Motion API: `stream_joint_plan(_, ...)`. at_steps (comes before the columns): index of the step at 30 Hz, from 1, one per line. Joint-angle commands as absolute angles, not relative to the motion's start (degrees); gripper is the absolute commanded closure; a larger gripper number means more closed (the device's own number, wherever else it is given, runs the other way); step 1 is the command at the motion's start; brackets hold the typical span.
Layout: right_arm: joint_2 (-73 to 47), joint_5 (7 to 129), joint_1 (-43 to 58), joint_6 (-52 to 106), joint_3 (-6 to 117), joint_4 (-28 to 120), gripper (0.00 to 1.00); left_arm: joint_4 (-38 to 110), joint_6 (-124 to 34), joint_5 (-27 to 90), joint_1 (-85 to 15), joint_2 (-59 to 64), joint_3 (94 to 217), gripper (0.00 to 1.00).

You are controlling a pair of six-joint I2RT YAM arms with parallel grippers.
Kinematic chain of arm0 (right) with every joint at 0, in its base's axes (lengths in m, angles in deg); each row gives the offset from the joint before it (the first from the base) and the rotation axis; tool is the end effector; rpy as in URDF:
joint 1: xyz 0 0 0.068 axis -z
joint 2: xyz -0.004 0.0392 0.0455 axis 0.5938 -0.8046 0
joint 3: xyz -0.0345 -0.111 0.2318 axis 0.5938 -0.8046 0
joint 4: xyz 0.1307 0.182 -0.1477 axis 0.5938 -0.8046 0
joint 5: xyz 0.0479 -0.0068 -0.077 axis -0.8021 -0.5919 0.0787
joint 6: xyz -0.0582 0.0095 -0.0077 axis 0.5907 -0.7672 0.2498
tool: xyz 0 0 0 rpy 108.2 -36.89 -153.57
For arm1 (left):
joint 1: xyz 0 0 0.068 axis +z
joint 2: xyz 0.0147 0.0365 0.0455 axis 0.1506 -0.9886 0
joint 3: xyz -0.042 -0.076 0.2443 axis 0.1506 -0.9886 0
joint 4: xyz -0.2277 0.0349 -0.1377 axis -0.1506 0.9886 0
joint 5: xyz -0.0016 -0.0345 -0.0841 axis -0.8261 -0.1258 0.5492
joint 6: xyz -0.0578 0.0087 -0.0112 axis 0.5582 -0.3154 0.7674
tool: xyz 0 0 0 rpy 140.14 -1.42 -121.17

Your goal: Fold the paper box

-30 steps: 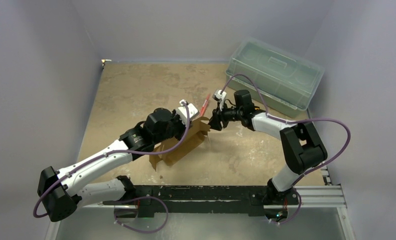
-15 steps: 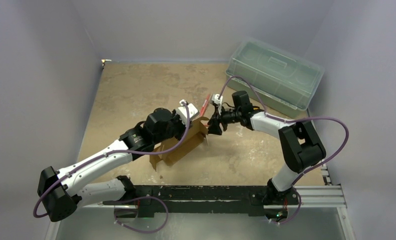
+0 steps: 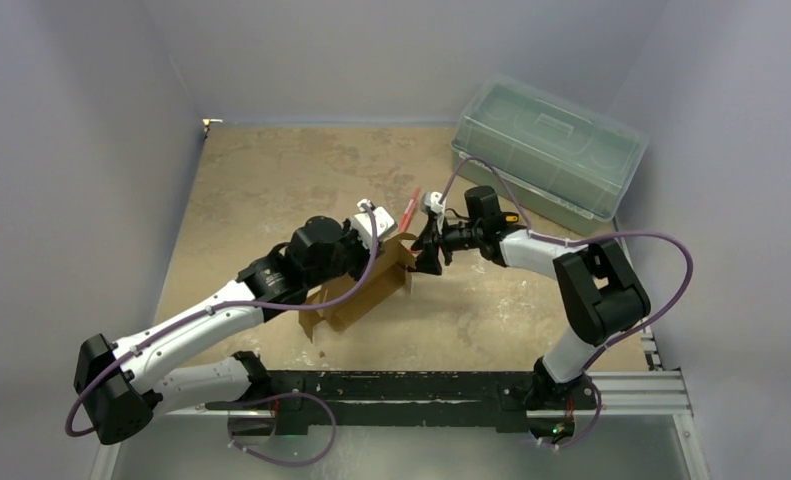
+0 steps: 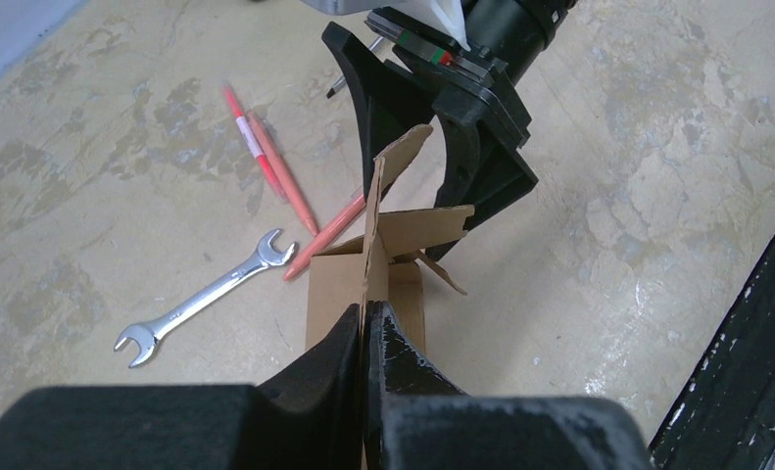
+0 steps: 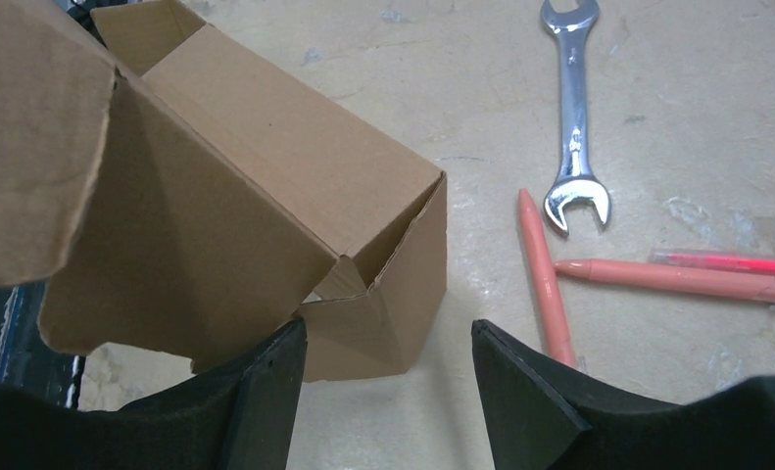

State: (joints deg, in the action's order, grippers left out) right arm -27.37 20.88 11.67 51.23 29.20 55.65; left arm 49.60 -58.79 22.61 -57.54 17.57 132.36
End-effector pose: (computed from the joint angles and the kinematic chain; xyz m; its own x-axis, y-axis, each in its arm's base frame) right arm 0.2944 0.1749 0.1618 -0.2696 -0.3170 -0.9093 -0.9598 0.1654 0.2270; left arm 0.1736 -0.1980 0.2935 -0.2297 0.3180 -0.9198 0.7545 0.6552 0.0381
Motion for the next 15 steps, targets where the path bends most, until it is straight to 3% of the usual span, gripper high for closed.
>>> stream_joint_plan(1, -27.97, 18.05, 11.30, 47.90, 26.13, 65.24, 0.34, 46.98, -57.45, 23.04, -57.55, 18.62, 130.99, 1.00)
stream_joint_plan(15, -29.66, 21.76, 10.25, 29.85, 14.92, 97.97, 0.35, 45.20, -57.16, 24.19, -57.58, 19.05, 129.98, 1.00)
